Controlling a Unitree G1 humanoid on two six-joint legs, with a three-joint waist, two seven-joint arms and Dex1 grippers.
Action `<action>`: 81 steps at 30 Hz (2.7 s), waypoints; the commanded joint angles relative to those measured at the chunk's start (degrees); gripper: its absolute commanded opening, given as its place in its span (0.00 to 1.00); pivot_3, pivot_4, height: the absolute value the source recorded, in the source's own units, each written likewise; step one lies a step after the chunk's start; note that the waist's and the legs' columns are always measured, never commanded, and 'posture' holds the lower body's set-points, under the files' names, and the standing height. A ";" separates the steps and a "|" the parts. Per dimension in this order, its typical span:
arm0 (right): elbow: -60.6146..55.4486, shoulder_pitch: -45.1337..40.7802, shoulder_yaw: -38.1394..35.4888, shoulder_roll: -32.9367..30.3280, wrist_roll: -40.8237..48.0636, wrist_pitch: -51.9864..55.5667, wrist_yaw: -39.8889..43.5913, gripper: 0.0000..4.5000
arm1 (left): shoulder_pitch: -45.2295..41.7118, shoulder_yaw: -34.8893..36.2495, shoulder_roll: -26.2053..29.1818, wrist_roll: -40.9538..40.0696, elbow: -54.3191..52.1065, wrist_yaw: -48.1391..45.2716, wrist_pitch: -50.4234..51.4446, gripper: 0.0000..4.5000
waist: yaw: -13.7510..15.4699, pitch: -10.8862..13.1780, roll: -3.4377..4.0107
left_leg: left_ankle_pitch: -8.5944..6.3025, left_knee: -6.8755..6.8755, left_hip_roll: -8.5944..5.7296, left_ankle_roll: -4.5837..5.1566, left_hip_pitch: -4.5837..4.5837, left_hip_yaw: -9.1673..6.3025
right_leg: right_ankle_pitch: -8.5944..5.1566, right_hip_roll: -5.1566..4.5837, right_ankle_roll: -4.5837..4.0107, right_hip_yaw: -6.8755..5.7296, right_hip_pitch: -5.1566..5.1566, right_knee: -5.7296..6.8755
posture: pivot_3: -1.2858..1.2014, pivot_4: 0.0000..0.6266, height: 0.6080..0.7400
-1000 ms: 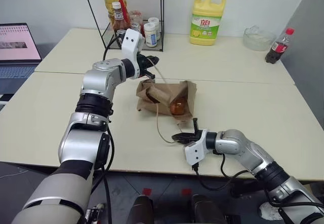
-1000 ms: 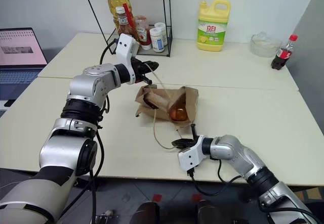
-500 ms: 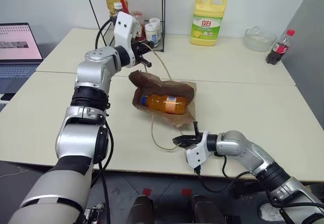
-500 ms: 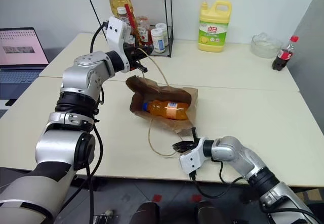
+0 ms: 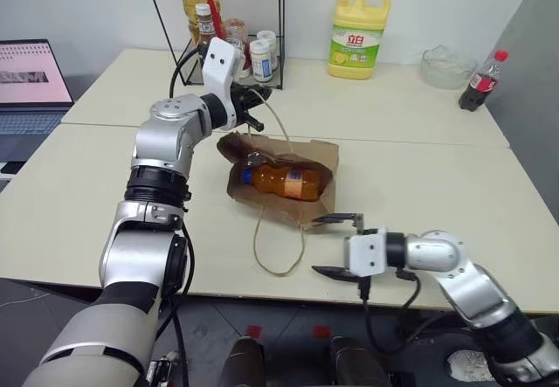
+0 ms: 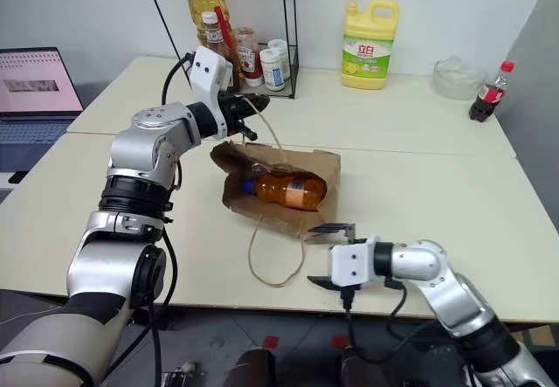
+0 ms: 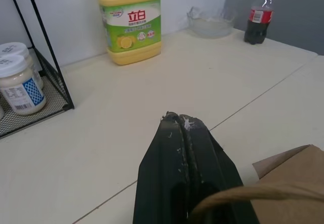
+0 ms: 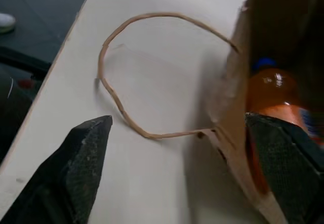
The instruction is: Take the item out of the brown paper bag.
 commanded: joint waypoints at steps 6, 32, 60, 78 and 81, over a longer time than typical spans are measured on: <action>-10.76 -3.34 -5.82 8.47 12.95 25.17 -9.20 0.96 | -0.84 0.73 -0.20 0.10 -1.76 -0.12 -1.19 0.00 | -0.35 0.01 0.01 | -0.01 -0.01 0.05 0.02 0.01 0.00 | 0.00 0.05 0.00 0.01 -0.04 0.03 | 0.52 0.24 1.00; 22.52 -22.30 0.19 35.23 11.30 23.49 -21.62 0.01 | -0.21 1.02 0.33 0.26 -4.13 -0.57 -0.06 0.00 | -0.64 0.03 0.05 | -0.09 -0.01 0.04 0.16 -0.15 -0.01 | 0.00 0.03 0.00 -0.01 -0.32 0.17 | 0.52 0.24 1.00; 40.02 -33.59 15.26 22.02 -22.55 13.42 -20.56 0.99 | -0.54 0.96 -0.49 0.58 -2.71 0.02 -1.41 0.00 | -1.14 0.04 0.06 | -0.06 0.00 0.03 0.10 -0.16 0.00 | 0.00 0.03 0.00 0.00 -0.33 0.19 | 0.52 0.24 1.00; 51.82 -38.06 15.38 21.13 -27.98 3.10 -22.08 0.73 | -0.31 1.30 -0.10 0.42 -3.96 0.98 -0.53 0.00 | -1.20 0.04 0.05 | -0.01 0.02 0.01 0.02 -0.12 -0.01 | 0.00 0.01 0.00 -0.01 -0.30 0.28 | 0.52 0.24 1.00; 49.36 -37.18 14.05 20.88 -26.53 1.08 -21.86 0.73 | -0.52 1.19 -0.06 0.62 -3.61 1.18 -0.71 0.00 | -1.12 0.04 0.05 | -0.01 0.02 0.00 0.02 -0.12 -0.01 | 0.00 0.00 0.00 -0.01 -0.30 0.28 | 0.52 0.24 1.00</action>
